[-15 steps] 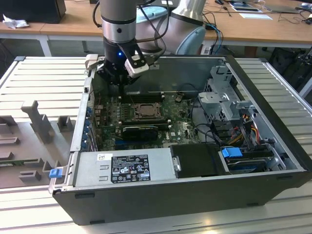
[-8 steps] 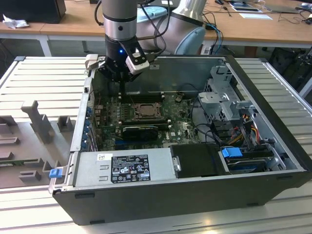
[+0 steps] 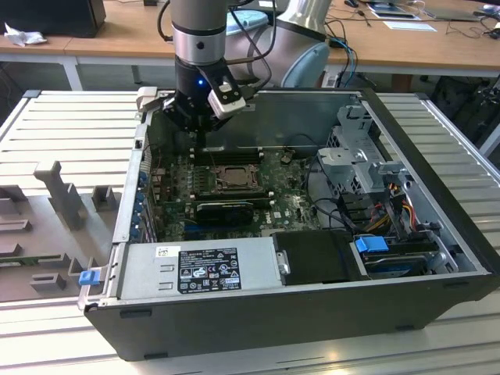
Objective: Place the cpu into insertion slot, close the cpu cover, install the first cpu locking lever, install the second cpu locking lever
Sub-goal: 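Install the first cpu locking lever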
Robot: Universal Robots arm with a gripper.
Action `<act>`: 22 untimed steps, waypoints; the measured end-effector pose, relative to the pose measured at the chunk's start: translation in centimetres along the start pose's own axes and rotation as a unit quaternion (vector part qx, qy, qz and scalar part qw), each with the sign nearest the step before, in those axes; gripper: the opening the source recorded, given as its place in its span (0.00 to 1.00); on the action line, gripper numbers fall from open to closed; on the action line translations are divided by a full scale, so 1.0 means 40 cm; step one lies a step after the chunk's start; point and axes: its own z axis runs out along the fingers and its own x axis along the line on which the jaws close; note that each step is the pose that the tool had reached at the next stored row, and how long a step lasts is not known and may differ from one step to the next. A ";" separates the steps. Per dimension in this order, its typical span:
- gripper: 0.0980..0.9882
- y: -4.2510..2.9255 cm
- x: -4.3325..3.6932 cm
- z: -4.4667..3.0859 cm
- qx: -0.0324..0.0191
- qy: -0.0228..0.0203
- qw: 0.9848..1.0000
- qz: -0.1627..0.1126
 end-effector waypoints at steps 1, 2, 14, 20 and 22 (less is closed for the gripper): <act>0.01 0.000 -0.006 0.000 0.000 0.000 1.000 0.000; 0.01 0.000 -0.009 0.000 0.000 0.000 1.000 0.000; 0.01 -0.001 -0.062 0.003 0.001 0.000 1.000 0.000; 0.01 -0.001 -0.108 0.012 -0.018 0.000 1.000 0.000; 0.01 -0.001 -0.108 0.018 -0.018 -0.001 1.000 0.000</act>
